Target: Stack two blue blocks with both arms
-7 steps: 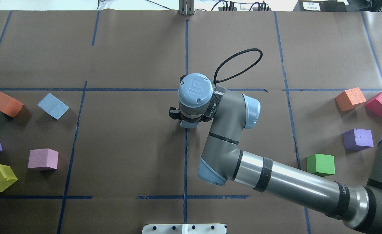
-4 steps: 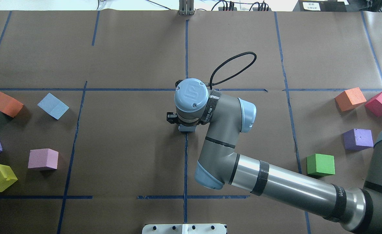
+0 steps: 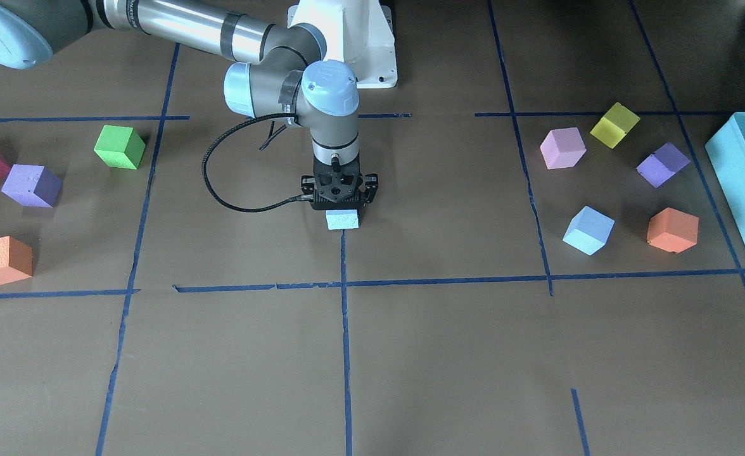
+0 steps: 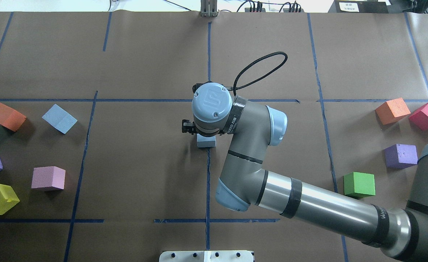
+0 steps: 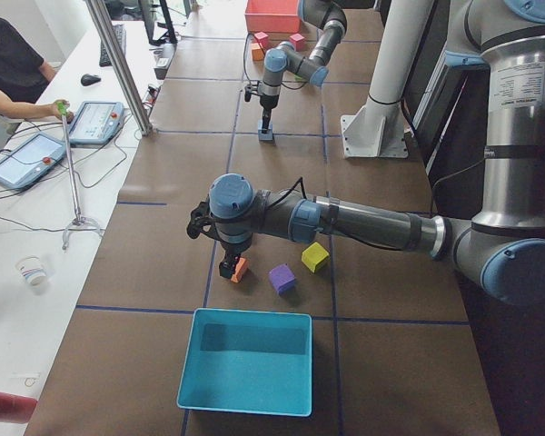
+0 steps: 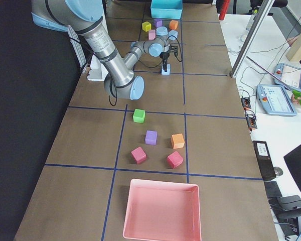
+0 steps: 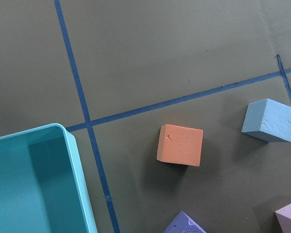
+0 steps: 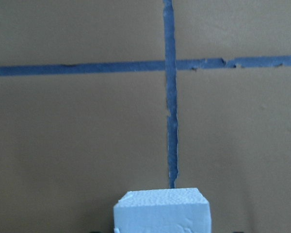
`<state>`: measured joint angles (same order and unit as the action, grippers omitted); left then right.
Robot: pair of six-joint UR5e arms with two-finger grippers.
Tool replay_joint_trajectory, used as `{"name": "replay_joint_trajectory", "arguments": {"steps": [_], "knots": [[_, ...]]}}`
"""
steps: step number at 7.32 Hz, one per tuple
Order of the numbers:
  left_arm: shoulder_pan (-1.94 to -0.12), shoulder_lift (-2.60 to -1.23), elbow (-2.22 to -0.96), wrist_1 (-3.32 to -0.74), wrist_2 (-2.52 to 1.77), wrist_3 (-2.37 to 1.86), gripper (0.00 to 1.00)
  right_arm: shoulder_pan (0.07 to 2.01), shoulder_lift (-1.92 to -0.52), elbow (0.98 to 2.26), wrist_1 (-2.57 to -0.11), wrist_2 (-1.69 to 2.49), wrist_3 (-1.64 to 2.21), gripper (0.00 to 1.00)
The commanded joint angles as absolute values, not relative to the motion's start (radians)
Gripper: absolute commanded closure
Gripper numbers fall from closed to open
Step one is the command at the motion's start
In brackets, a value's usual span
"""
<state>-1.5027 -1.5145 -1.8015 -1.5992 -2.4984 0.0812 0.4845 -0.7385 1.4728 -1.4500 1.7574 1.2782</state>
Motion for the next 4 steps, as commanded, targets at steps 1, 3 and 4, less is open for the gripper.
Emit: {"name": "replay_joint_trajectory", "arguments": {"steps": [1,3,4], "knots": [[-1.348,-1.522,-1.799,-1.745,-2.487,-0.243,0.00,0.566,-0.921,1.828,-1.511,1.801,1.278,0.00],[-1.171,-1.558,-1.783,-1.853,-2.395,-0.714,0.00,0.653,-1.143,2.009,-1.499,1.899,1.276,0.00],[-1.107,-1.610,-1.784,-1.856,-2.332,-0.914,0.00,0.655,-1.161,2.003,-1.499,1.891,1.276,0.00]]}}
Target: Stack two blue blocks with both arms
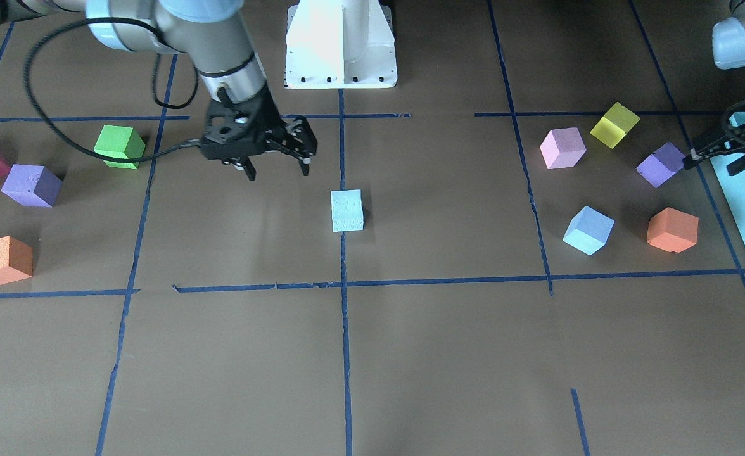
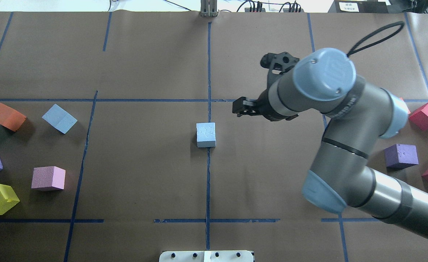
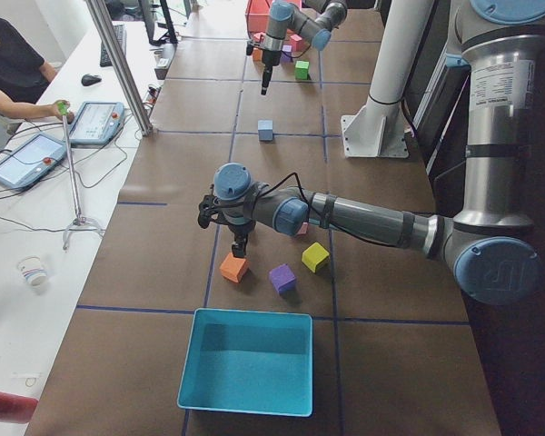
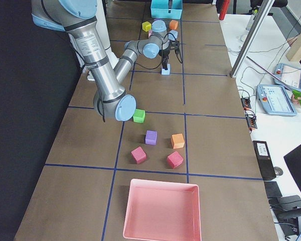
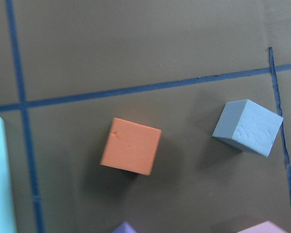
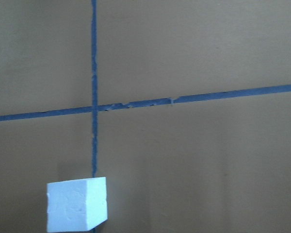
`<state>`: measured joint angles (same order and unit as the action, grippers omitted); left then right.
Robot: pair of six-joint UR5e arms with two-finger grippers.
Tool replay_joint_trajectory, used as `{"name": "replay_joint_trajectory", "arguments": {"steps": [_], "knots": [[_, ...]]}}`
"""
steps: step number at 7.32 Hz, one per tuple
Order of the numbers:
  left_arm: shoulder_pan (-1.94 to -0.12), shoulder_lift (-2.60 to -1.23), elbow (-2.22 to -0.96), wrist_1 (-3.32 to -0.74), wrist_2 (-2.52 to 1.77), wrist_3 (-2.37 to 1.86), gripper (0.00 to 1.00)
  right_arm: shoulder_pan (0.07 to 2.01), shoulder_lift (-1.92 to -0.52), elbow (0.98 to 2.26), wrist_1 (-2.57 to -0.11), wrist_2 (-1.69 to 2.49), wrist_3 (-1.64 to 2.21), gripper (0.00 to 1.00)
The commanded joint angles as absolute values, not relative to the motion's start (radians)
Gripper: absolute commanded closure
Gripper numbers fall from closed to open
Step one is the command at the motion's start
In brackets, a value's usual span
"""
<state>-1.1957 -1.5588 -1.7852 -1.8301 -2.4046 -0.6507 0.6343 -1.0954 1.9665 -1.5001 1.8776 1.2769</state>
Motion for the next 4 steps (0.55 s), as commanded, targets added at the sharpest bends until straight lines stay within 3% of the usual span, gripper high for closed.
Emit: {"name": "replay_joint_trajectory", "arguments": {"steps": [1,4], "knots": [[-1.041,-1.655,-1.781,-1.856,-2.283,-1.096,0.00,0.653,-1.161,2.003,-1.500,1.887,1.276,0.00],[-0.996,-1.739,-1.708,-1.862,-2.209,-1.270,0.00,0.652,-1.189,2.003,-1.499,1.885,1.276,0.00]]}}
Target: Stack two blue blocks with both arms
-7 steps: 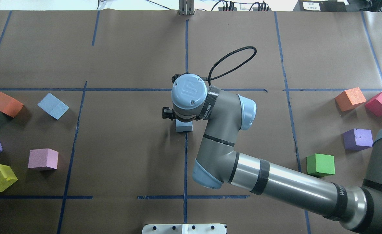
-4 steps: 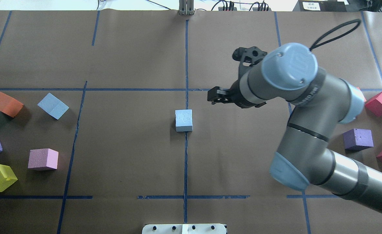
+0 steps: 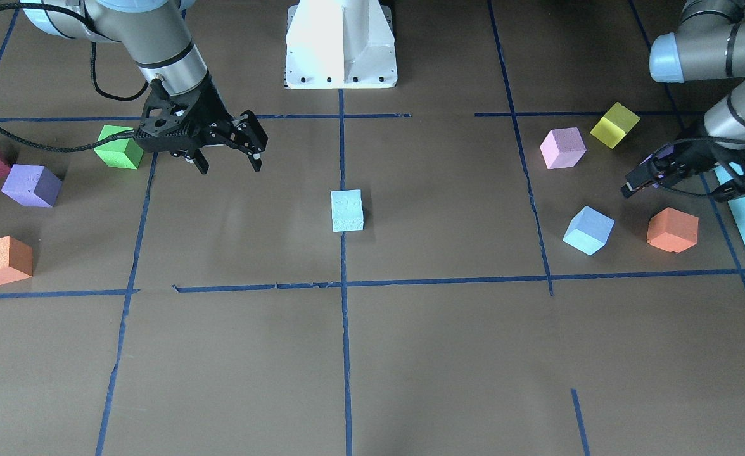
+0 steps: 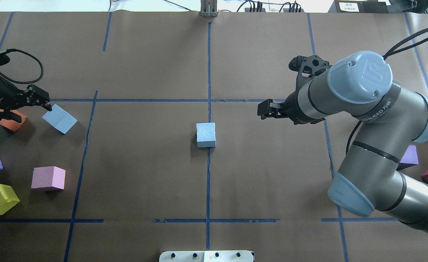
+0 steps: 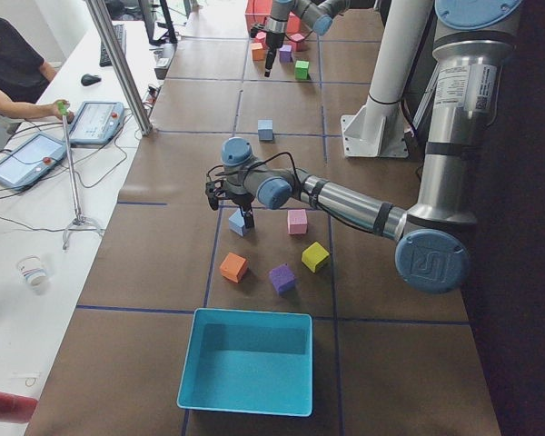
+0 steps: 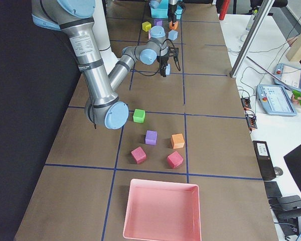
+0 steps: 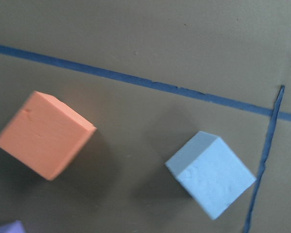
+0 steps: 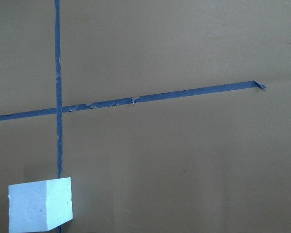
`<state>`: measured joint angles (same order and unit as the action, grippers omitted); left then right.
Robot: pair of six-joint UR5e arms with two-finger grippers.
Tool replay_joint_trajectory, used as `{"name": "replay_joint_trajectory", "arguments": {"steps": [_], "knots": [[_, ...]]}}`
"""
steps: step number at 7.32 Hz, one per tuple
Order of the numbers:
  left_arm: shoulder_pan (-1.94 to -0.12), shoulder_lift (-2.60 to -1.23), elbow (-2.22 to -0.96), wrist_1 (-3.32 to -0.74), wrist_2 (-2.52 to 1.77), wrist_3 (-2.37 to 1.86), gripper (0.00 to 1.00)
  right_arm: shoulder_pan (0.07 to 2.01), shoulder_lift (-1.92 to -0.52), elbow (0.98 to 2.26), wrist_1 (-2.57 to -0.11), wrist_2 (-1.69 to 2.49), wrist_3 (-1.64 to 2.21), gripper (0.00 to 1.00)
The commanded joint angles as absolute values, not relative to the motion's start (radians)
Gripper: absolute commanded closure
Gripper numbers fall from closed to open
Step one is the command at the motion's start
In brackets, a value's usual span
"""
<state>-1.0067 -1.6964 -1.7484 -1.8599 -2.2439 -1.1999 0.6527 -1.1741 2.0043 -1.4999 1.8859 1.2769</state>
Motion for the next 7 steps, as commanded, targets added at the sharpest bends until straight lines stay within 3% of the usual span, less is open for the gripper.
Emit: {"name": "replay_joint_trajectory", "arguments": {"steps": [1,5,7], "knots": [[-0.994,-1.777,-1.669,-1.862,-2.192,-1.325,0.00,0.649,-1.189,2.003,-1.500,1.885,1.278,0.00],[-0.893,-1.819,-1.629,-1.862,-2.066,-1.428,0.00,0.643,-1.186,2.002,-1.500,1.879,1.279,0.00],[-0.899,-1.804,-1.667,-1.855,-2.062,-1.430,0.00,0.628,-1.183,2.003,-1.500,1.867,1.288,0.00]]}}
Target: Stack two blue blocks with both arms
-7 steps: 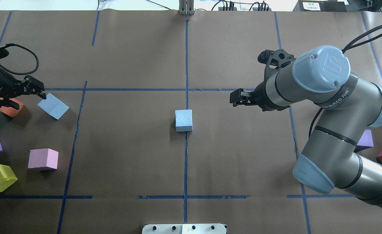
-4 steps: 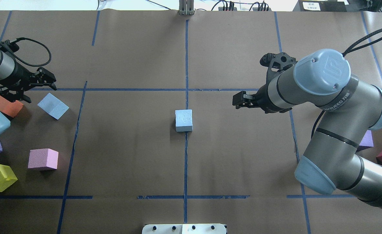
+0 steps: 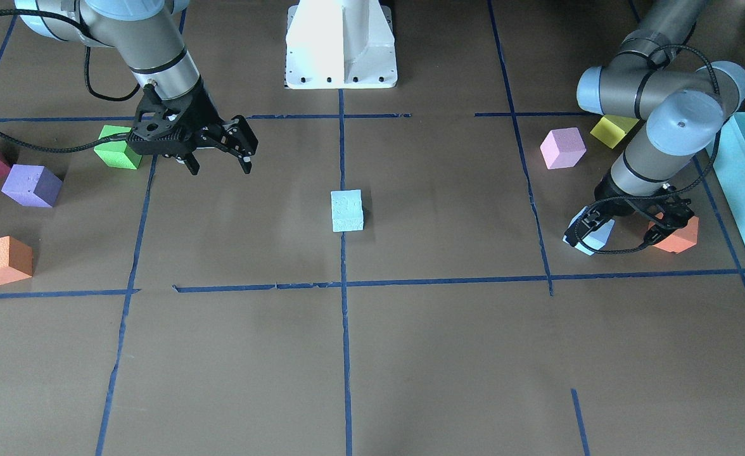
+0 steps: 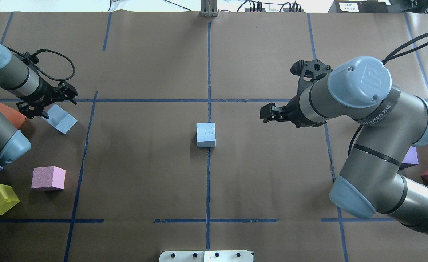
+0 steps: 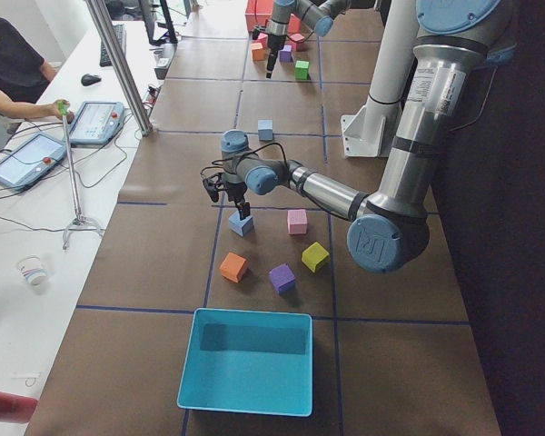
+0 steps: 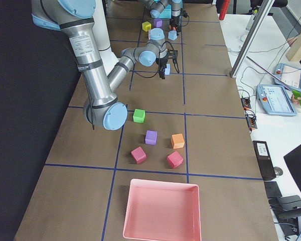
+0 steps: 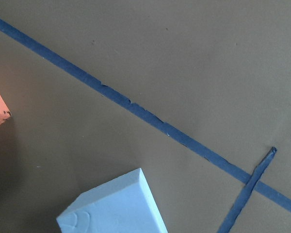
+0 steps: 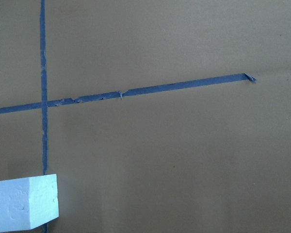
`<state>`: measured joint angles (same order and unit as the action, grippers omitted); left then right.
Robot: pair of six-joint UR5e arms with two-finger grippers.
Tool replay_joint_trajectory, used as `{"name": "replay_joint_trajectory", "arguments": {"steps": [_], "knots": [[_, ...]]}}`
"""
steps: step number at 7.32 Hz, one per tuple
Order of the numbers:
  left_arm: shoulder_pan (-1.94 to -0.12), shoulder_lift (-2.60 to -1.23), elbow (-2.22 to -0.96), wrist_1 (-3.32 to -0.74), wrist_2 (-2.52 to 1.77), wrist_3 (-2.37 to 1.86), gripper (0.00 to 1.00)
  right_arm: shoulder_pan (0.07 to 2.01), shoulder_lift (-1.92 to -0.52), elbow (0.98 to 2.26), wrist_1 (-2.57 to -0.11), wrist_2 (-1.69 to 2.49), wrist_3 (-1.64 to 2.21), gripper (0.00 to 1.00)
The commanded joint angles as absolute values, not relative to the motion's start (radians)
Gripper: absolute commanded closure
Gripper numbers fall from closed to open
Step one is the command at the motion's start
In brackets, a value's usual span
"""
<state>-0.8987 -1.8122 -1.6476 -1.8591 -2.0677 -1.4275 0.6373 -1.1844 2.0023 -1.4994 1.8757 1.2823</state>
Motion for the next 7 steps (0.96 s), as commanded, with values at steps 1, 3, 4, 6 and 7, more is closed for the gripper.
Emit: {"name": "replay_joint_trajectory", "arguments": {"steps": [1,3,4,6,7], "knots": [[-0.900,-1.802,-1.664,-1.853,-2.053,-1.428,0.00,0.615,-1.183,2.003,-1.499,1.840,1.292,0.00],[-0.894,-1.795,-1.651,-1.852,-2.008,-1.439,0.00,0.606,-1.184,2.003,-1.499,1.838,1.293,0.00],[-0.893,-1.795,-1.644,-1.853,-2.006,-1.459,0.00,0.604,-1.186,2.003,-1.499,1.838,1.293,0.00],[-0.884,-1.798,-1.623,-1.856,-2.005,-1.483,0.00,0.601,-1.181,2.003,-1.499,1.836,1.293,0.00],[-0.873,-1.798,-1.620,-1.855,-1.991,-1.486,0.00,0.600,-1.181,2.003,-1.499,1.836,1.293,0.00]]}}
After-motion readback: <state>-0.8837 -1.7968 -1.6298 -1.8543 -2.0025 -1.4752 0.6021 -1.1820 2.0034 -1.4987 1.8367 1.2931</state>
